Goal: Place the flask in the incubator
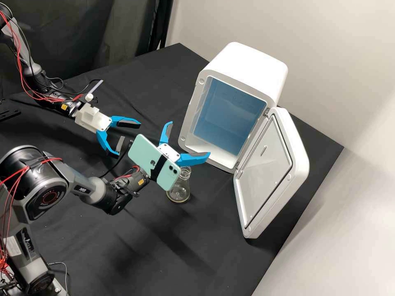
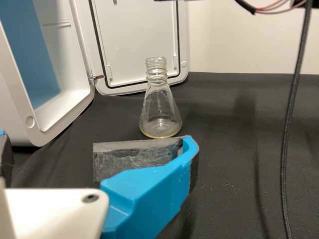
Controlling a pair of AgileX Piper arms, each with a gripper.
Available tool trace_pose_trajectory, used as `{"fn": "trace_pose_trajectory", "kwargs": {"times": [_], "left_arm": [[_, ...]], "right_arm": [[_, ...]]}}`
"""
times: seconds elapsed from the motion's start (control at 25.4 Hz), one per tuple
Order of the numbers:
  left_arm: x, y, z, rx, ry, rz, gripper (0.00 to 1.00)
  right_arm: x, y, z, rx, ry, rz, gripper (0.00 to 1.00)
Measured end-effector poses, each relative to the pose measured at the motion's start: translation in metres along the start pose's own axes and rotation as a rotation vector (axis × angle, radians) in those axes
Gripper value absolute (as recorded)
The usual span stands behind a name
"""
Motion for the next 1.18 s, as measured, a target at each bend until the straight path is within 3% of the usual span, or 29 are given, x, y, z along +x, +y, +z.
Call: {"fn": "trace_pose_trajectory", "kwargs": {"times": [0.28,0.39,0.59,0.95,1.18], "left_arm": [[0.000,-0.0002,0.001,0.001,-0.004,-0.001,1.00],[0.001,-0.0005,0.003,0.002,-0.009,-0.002,1.00],[0.001,-0.0009,0.004,0.009,-0.021,-0.006,1.00],[0.001,-0.0009,0.004,0.009,-0.021,-0.006,1.00],[0.001,-0.0009,0.004,0.010,-0.022,-0.006,1.00]], "right_arm": [[-0.019,-0.003,0.012,-0.020,-0.001,-0.014,1.00],[-0.028,-0.010,0.016,-0.026,-0.011,-0.058,1.00],[-0.037,-0.014,0.021,-0.036,-0.025,-0.099,1.00],[-0.042,-0.024,0.029,-0.026,-0.056,-0.135,1.00],[-0.043,-0.033,0.040,-0.039,-0.094,-0.174,1.00]]}}
